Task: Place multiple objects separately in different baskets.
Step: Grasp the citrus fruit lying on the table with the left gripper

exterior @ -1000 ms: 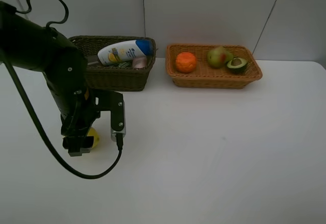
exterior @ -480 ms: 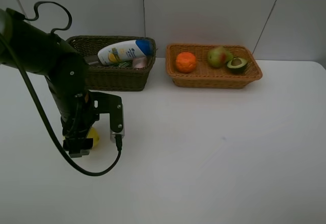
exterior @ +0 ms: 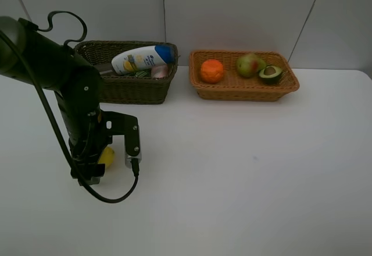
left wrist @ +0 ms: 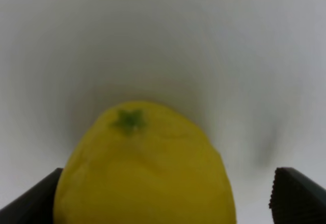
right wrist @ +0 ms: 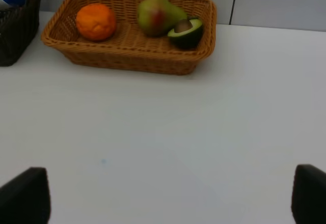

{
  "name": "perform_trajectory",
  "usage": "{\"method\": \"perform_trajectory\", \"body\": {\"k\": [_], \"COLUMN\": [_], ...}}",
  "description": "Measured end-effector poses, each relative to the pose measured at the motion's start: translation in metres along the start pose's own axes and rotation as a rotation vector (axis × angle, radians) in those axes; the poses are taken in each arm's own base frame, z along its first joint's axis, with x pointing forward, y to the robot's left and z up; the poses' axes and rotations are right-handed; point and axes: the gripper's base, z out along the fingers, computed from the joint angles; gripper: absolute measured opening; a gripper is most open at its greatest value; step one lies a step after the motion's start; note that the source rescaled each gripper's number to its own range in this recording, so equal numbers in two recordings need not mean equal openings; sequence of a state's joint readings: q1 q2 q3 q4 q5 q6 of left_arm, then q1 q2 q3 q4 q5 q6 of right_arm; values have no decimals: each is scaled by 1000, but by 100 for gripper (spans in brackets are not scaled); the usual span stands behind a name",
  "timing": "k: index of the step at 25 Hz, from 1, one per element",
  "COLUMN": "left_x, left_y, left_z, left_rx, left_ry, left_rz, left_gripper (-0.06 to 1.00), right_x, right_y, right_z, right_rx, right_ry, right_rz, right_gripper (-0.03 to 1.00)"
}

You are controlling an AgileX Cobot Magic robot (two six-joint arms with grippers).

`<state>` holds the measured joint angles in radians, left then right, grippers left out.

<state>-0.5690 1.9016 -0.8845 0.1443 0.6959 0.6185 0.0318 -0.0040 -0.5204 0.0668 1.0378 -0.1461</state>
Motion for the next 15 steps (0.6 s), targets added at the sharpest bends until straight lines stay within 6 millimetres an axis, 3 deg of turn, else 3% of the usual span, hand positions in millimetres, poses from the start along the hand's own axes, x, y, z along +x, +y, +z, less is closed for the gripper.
{"method": "perform_trajectory", "body": {"k": [12,15], "left_x": [0,0], "left_y": [0,-1], "left_z": [0,0], "left_rx": [5,8], "left_ry": [-1,3], "left_rz": [-6,-6], "left_gripper": [99,93], "right_x": [0,0], "right_y": [0,0], "right_z": [0,0], "right_rx": [0,0], "right_ry": [0,0], "right_rz": [0,0], "right_gripper": [100,100]}}
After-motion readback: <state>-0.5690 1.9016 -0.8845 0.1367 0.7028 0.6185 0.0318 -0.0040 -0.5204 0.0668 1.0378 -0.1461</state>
